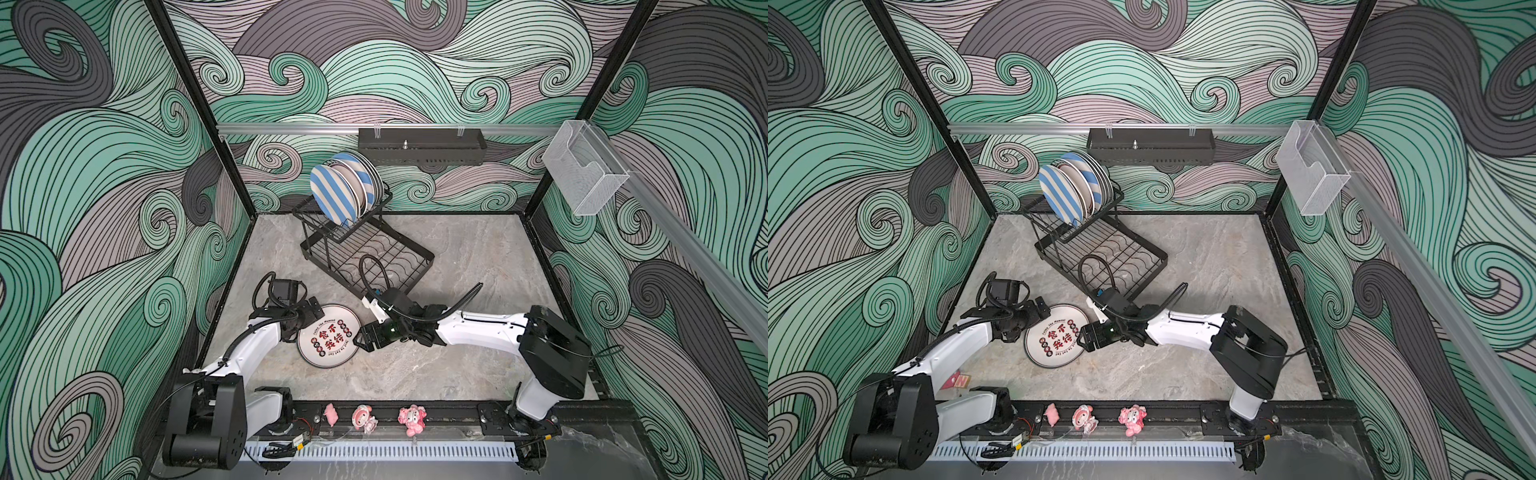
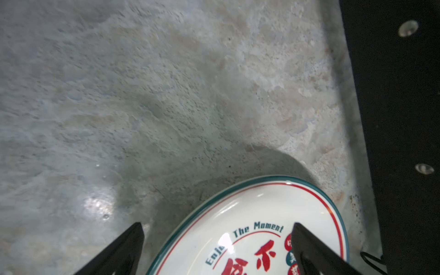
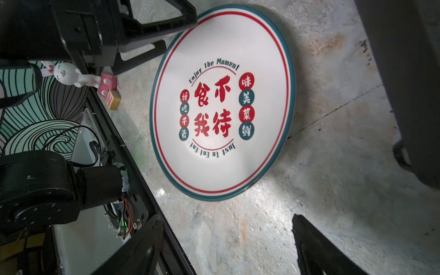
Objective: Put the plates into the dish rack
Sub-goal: 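Press the left gripper on the plate while the right gripper grips its rim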
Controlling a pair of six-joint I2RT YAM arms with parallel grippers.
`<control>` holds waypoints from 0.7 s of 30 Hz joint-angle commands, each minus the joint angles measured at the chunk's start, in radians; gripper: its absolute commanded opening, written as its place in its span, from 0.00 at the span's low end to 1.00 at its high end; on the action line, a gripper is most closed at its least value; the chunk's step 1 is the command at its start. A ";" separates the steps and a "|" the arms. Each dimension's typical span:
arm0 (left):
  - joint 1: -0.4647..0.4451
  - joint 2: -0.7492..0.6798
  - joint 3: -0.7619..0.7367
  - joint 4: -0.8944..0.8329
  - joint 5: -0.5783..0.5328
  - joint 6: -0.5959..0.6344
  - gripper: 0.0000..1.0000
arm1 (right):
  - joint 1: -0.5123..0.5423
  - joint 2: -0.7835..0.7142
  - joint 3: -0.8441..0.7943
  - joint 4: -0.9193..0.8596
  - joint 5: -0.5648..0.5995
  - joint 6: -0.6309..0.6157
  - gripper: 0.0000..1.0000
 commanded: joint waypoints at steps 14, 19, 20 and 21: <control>0.014 -0.080 -0.037 -0.016 0.086 -0.021 0.99 | 0.032 0.228 0.273 -0.270 0.109 -0.100 0.87; 0.017 -0.108 -0.047 -0.040 0.084 -0.015 0.99 | 0.036 0.251 0.288 -0.275 0.119 -0.101 0.88; 0.019 -0.110 -0.053 -0.039 0.083 -0.013 0.99 | 0.034 0.254 0.288 -0.269 0.116 -0.100 0.88; 0.020 -0.111 -0.055 -0.040 0.083 -0.013 0.99 | 0.035 0.258 0.287 -0.259 0.106 -0.098 0.88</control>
